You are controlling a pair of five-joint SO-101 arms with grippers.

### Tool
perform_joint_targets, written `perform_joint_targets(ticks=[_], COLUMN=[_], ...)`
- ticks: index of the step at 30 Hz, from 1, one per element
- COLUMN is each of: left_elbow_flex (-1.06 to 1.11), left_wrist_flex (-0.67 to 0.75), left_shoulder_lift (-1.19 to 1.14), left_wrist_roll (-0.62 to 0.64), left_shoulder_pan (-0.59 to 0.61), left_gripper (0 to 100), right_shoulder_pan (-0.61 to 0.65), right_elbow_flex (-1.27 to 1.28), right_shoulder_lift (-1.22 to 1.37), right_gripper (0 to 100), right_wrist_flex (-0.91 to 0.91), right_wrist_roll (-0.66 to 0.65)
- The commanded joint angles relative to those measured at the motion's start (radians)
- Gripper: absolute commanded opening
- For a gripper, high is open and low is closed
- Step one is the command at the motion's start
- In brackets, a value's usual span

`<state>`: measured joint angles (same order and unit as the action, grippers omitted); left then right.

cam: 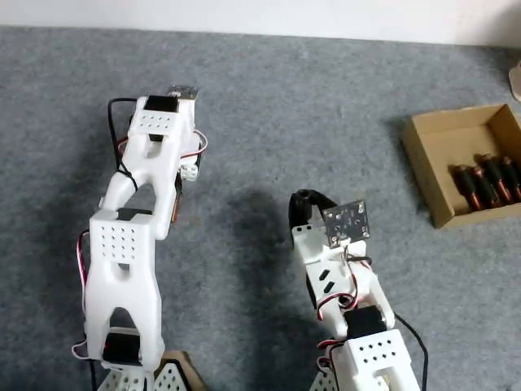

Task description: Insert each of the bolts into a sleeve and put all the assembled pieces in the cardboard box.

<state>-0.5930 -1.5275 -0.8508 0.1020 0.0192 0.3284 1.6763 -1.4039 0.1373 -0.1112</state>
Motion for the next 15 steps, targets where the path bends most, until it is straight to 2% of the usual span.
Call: perform_joint_targets(ticks=[1,9,15], left_elbow_flex=[0.047,0.340,0.585], left_wrist_flex=[0.068,0.114,0.270], left_shoulder_lift=[0.064,0.311,0.519], left_wrist_roll=[-0.023,0.018,0.017], left_shoulder_pan=[-0.002,-0.039,-0.096], left_gripper=[0,0,0], right_shoulder_pan=[0.008,0.008,0.008], right_elbow_flex=[0.128,0.128,0.128], right_shoulder_lift=[-0.010,-0.010,-0.010], right_gripper=[0.5,0.5,0.5], right_wrist_flex=[-0.024,-0.025,-0.024], right_wrist_roll=[0.011,0.011,0.011])
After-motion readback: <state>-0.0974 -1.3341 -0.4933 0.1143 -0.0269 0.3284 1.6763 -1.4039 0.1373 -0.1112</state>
